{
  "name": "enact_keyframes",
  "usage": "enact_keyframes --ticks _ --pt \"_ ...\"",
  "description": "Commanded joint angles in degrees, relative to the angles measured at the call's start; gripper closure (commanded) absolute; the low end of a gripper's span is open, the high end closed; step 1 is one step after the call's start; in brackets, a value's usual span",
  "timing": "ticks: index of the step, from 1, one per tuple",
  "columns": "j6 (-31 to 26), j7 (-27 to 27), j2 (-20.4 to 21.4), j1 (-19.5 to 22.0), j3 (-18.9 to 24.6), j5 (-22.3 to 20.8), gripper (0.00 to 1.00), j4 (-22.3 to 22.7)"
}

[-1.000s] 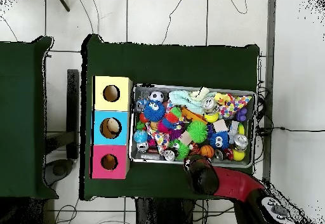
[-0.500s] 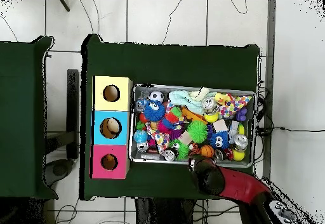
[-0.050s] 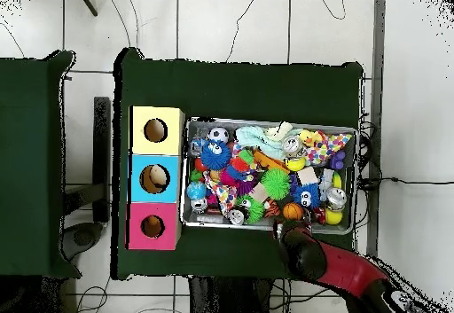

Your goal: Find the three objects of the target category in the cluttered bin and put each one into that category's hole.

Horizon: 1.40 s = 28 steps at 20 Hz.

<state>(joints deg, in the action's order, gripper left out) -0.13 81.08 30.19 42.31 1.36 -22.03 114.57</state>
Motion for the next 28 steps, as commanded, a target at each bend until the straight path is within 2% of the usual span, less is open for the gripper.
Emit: enact_keyframes --ticks 1,4,13,15,19,28 --pt "12.63 13.78 -6.68 5.49 11.69 -0.38 0.0 -1.38" --pt "16.62 14.32 -8.68 9.89 16.34 -2.33 0.0 -0.31" --pt "14.87 12.86 -11.05 16.52 24.31 -4.21 0.0 0.72" --pt "14.06 12.26 -11.19 16.76 24.82 -4.21 0.0 0.77" --pt "9.22 10.72 -10.76 15.18 22.93 -1.72 0.0 0.54" --pt "8.13 10.18 -10.58 14.57 22.43 -1.06 0.0 0.69"
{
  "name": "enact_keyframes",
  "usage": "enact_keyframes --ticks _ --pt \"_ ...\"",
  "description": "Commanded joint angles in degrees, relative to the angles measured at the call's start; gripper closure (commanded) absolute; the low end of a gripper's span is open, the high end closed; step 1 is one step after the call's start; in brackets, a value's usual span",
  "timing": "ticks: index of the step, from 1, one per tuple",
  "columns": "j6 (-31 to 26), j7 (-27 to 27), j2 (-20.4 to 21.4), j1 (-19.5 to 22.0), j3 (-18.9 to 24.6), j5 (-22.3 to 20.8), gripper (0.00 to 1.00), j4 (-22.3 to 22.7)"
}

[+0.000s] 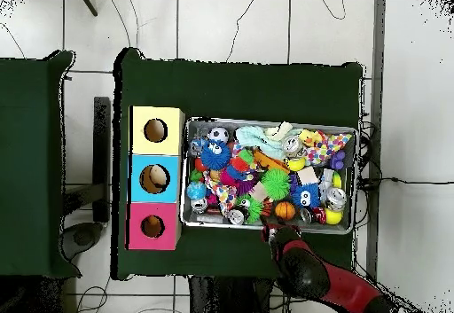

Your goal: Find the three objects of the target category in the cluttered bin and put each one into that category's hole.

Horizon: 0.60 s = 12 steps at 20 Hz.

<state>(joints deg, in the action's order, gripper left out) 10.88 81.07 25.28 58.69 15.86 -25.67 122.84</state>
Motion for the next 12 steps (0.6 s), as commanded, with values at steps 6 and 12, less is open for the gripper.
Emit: enact_keyframes --ticks 6,12 --pt "0.55 11.22 -3.05 -4.79 4.4 3.27 0.0 -7.3" --pt "4.84 10.65 2.4 -17.05 -10.78 7.22 0.0 -9.13"
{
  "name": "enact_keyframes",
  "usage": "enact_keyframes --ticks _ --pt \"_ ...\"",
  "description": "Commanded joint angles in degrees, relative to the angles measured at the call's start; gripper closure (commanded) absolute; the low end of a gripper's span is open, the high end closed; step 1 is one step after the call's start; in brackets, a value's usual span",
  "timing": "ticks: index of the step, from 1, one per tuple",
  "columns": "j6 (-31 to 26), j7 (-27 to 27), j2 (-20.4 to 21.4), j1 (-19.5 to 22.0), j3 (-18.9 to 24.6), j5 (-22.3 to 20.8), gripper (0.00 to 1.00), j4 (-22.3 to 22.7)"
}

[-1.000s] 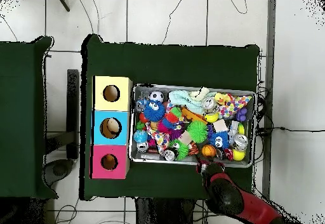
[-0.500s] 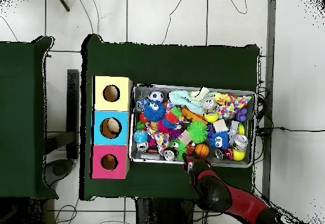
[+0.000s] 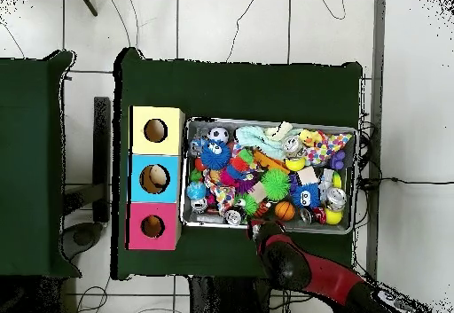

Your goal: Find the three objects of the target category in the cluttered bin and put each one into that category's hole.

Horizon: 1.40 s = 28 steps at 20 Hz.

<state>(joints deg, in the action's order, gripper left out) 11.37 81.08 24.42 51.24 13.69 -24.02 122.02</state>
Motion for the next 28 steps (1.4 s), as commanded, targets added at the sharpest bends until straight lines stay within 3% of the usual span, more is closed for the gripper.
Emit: enact_keyframes --ticks 1,4,8,18,19,28 --pt "5.15 10.03 3.72 -12.04 -11.68 6.33 0.0 -8.96" --pt "5.28 8.76 4.16 -16.83 -17.52 8.15 0.0 -10.49" --pt "4.33 8.11 3.91 -18.11 -19.4 7.75 0.0 -11.52" --pt "4.46 8.89 3.1 -17.12 -17.69 4.75 0.0 -12.6" --pt "5.28 8.83 3.02 -16.85 -17.4 4.06 1.0 -12.62" --pt "10.38 10.3 2.59 -12.57 -12.13 -0.24 1.0 -11.54"
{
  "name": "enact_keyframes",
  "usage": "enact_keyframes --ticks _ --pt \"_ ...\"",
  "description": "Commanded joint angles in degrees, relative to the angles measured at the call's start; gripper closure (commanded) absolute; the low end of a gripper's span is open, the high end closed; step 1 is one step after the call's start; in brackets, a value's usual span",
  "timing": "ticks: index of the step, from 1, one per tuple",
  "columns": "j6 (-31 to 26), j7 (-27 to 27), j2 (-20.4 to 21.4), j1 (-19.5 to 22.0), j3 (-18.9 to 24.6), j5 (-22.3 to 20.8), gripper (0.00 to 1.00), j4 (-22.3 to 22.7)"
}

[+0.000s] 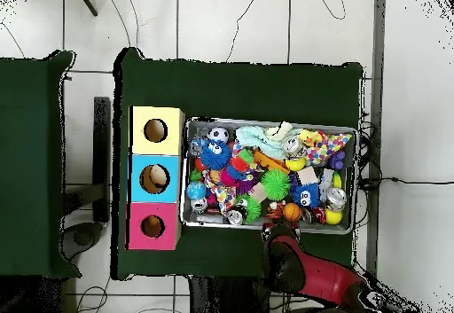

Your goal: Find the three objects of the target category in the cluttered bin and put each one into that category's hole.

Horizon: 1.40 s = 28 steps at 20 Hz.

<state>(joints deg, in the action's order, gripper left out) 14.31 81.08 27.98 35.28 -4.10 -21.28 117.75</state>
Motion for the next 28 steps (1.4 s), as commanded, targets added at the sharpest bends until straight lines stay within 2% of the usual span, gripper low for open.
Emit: enact_keyframes --ticks 1,7,9,10,13,15,18,21,28 --pt "7.87 10.45 -1.04 3.33 5.63 -2.96 1.0 -7.26" --pt "13.32 10.52 -1.92 1.57 3.18 -2.2 1.0 -7.51" --pt "12.38 10.54 -1.02 2.55 3.94 -3.13 1.0 -6.85" --pt "10.8 10.72 0.49 4.61 6.13 -5.16 1.0 -5.77" --pt "-0.77 9.81 6.55 13.93 16.55 -10.42 1.0 -0.57" --pt "-9.52 7.74 9.52 20.2 23.77 -9.53 1.0 2.73" --pt "-18.89 4.29 12.14 26.19 30.88 -5.52 1.0 5.52" --pt "-24.76 1.85 14.44 28.34 33.56 -2.22 1.0 6.45" --pt "-31.57 2.81 17.27 26.77 33.99 0.41 1.0 5.74"
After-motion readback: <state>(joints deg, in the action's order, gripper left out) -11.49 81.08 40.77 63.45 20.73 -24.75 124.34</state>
